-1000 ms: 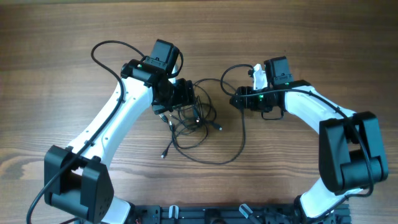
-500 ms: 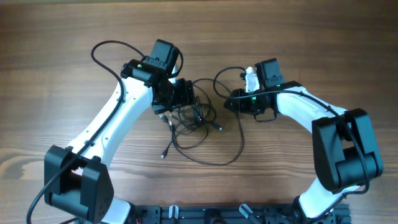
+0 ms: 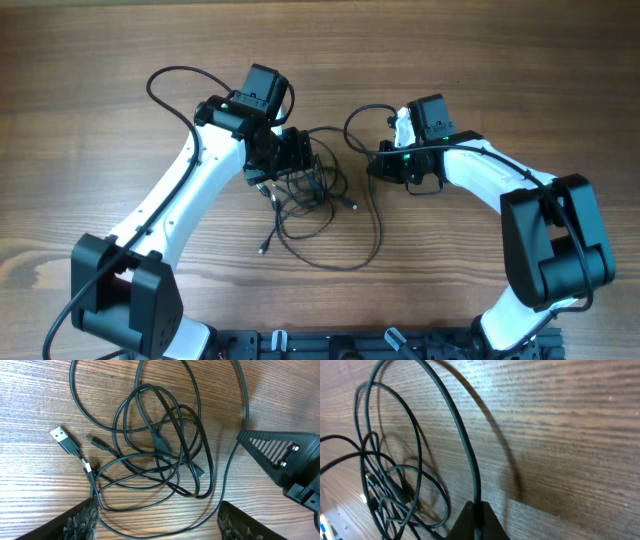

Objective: Untangle cables
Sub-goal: 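Pull the grasped cable up and right with the right gripper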

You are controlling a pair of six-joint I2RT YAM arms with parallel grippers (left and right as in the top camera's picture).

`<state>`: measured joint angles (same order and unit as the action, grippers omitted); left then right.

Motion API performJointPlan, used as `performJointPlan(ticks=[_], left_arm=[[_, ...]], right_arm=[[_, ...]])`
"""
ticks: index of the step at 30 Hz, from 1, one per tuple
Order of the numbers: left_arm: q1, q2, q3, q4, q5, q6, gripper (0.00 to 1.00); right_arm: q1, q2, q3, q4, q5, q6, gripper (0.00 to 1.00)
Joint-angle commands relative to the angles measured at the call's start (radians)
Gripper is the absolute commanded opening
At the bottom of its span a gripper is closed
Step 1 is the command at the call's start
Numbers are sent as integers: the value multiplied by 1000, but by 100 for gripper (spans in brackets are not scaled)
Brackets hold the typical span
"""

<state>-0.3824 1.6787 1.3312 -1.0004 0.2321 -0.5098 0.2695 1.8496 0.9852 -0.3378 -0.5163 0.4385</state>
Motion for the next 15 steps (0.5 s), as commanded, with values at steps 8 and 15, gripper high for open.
performJointPlan(ticks=[8, 15], left_arm=[[0, -1, 10, -3, -14, 13, 78], [0, -1, 10, -3, -14, 13, 78]], right_arm=[[-71, -168, 130, -231, 31, -107, 4], [-172, -407, 311, -391, 208, -133, 4]])
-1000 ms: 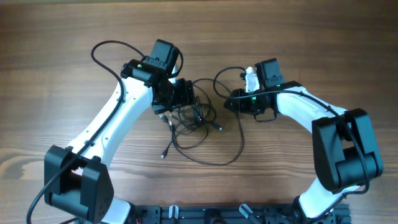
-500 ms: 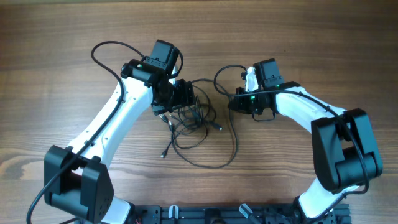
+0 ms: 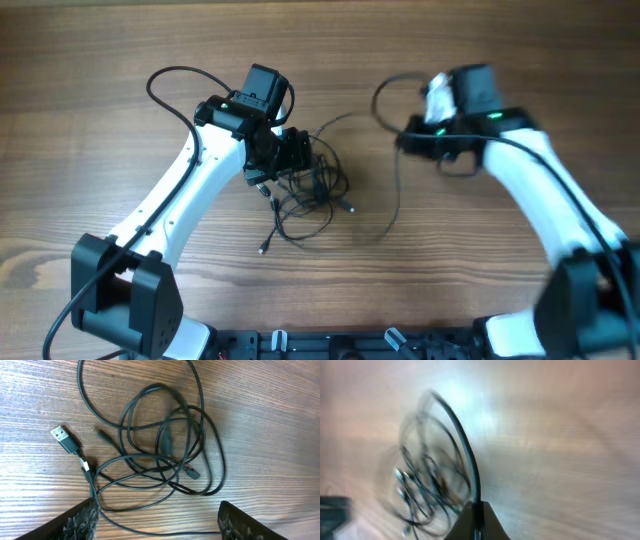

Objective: Untangle cables
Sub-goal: 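Pull the grasped cable up and right with the right gripper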

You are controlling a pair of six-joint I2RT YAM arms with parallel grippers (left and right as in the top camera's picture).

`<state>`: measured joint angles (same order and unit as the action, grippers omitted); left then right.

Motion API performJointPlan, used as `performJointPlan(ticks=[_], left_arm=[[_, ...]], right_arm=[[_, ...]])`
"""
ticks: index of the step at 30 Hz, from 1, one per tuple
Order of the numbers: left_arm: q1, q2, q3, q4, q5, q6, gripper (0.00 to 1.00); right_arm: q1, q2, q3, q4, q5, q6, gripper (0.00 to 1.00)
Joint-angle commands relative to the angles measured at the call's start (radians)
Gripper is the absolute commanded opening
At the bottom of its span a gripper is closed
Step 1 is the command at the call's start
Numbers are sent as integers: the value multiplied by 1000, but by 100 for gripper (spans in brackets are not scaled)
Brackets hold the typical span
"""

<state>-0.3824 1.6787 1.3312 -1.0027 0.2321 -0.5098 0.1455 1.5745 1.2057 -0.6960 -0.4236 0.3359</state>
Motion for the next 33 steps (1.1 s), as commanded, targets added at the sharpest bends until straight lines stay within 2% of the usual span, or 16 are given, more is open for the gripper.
performJointPlan(ticks=[1, 9, 12, 14, 17, 19, 22, 25, 28, 33], left_arm=[[0, -1, 10, 0, -14, 13, 78], [0, -1, 10, -1, -14, 13, 79], [0, -1, 10, 0, -14, 13, 79], [0, -1, 10, 0, -14, 13, 79], [0, -1, 10, 0, -14, 13, 79], [0, -1, 10, 2, -14, 13, 79], [0, -1, 10, 4, -14, 13, 79], [0, -1, 10, 3, -14, 13, 79], [0, -1, 10, 3, -14, 13, 79], [0, -1, 10, 3, -14, 13, 79]], right_arm=[[-67, -164, 114, -45, 132, -34, 4], [-230, -362, 170, -42, 222, -48, 4], [-275, -373, 170, -45, 203, -44, 4], [-286, -372, 170, -43, 121, -45, 4], [-288, -360, 170, -4, -167, -85, 4], [-288, -350, 170, 59, -431, -126, 4], [-288, -340, 170, 190, -644, -60, 4], [-286, -338, 170, 358, -768, 48, 4], [-286, -338, 170, 518, -788, 196, 4], [-286, -338, 170, 623, -769, 270, 4]])
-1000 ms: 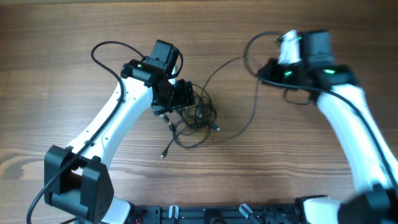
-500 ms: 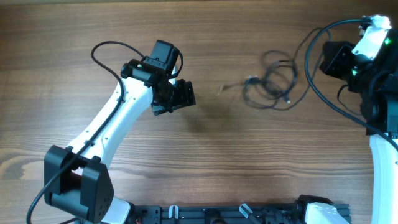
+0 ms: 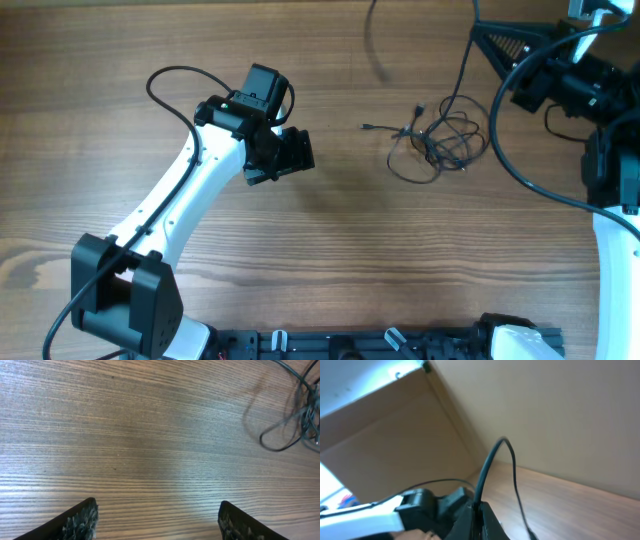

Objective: Untangle cables
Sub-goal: 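Pull the grasped cable up and right with the right gripper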

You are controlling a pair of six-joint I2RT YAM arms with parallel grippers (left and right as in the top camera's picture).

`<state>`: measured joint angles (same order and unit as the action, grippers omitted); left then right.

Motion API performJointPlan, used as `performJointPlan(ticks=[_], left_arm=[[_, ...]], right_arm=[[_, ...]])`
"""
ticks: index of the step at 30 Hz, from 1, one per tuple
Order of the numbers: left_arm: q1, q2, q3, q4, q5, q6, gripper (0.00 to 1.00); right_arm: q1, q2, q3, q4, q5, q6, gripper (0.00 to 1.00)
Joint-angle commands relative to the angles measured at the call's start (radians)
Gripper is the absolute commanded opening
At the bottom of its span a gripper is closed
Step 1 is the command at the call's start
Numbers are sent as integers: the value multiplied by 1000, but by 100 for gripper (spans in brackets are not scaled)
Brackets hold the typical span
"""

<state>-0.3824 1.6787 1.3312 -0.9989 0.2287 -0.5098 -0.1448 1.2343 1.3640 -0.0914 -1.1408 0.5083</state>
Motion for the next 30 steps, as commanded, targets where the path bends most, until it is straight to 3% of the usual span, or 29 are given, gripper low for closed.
performJointPlan(ticks=[1, 5, 8, 17, 19, 22, 27, 30], left_arm=[[0, -1, 10, 0, -10, 13, 79], [0, -1, 10, -1, -10, 13, 79], [0, -1, 10, 0, -10, 13, 79], [0, -1, 10, 0, -10, 12, 79], [0, -1, 10, 2, -10, 12, 79], [-2, -1, 10, 27, 44, 13, 79], [-3, -1, 10, 138, 261, 62, 83], [-14, -1, 10, 192, 327, 81, 84]], right_arm=[[4, 2, 11, 13, -18, 97, 4], [4, 4, 11, -2, 97, 102, 4], [4, 4, 11, 51, 111, 187, 4], [4, 4, 11, 611, 92, 631, 4], [4, 4, 11, 655, 101, 675, 4], [4, 4, 10, 610, 97, 678, 4], [4, 14, 10, 390, 114, 616, 4], [5, 32, 10, 370, 108, 620, 4]])
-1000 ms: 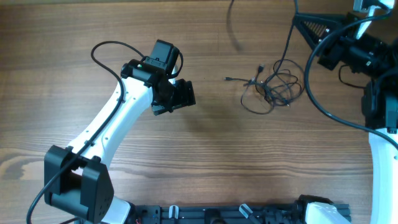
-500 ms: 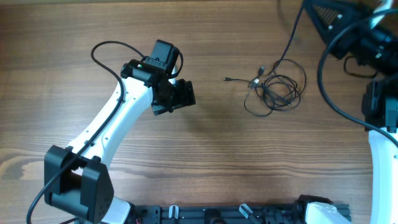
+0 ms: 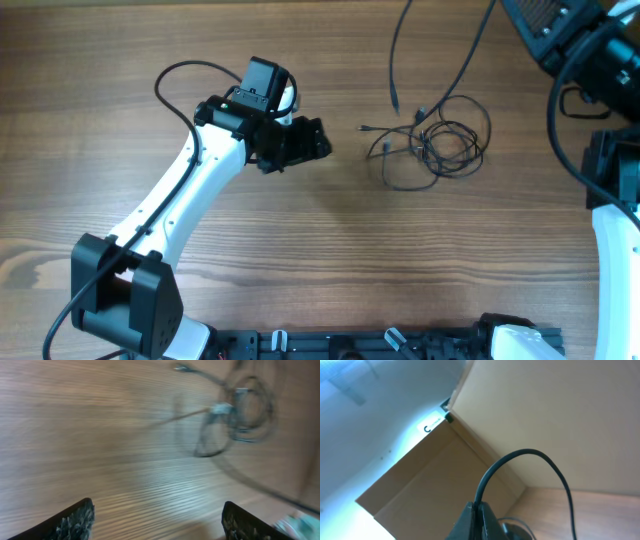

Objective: Untangle cables

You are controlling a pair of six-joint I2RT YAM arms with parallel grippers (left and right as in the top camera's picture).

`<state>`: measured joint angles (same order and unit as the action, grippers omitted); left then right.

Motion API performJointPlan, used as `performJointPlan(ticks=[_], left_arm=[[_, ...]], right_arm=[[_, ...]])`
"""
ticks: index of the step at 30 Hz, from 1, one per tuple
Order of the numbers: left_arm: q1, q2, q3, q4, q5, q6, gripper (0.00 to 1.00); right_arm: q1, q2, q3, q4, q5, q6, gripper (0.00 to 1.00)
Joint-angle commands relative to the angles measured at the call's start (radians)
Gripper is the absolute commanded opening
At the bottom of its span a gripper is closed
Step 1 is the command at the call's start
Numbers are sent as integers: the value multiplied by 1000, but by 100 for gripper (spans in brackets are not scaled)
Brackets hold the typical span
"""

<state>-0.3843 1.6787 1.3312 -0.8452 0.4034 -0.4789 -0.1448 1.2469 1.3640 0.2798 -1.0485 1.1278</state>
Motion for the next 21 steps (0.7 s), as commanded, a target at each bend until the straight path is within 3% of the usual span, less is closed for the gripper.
performJointPlan(ticks=[1, 12, 21], left_arm=[[-20, -1, 10, 48, 156, 60, 84], [-59, -1, 10, 24, 119, 80, 84], [-59, -1, 10, -21, 70, 80, 83]], right_arm=[[7, 22, 10, 5, 17, 1, 4], [-2, 24, 11, 493, 382, 58, 4], [-125, 22, 11, 320, 453, -55, 4]])
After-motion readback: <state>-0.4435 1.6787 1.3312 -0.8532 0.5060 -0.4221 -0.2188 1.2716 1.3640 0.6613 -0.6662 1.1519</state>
